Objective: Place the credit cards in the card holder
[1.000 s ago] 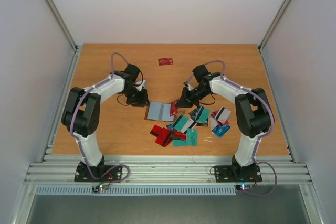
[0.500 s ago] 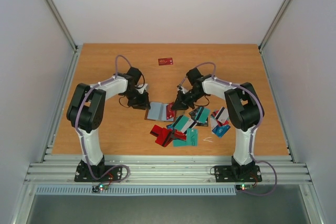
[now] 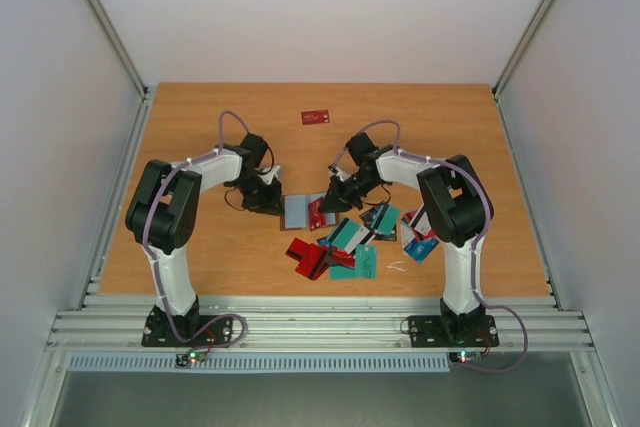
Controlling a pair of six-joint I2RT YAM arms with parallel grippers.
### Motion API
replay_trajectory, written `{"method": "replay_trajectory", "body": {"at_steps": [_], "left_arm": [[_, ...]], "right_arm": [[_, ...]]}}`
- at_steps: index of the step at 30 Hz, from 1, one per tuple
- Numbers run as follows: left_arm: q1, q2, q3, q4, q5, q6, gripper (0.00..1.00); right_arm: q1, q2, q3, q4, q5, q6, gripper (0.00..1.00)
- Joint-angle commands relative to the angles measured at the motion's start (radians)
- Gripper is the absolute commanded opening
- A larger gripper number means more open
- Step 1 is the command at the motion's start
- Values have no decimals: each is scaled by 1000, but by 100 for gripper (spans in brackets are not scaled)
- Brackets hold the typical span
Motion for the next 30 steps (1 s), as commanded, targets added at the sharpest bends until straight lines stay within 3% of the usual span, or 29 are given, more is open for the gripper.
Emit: {"method": "replay_trajectory", "body": {"at_steps": [1, 17, 30], "left_arm": [[-2, 6, -27, 1, -17, 17, 13], [-2, 15, -30, -2, -22, 21, 11], [-2, 32, -11, -18, -34, 36, 10]], "right_arm": [[9, -12, 21, 17, 28, -18, 1], [8, -69, -6, 41, 126, -33, 1], [9, -27, 31, 56, 81, -44, 1]]}}
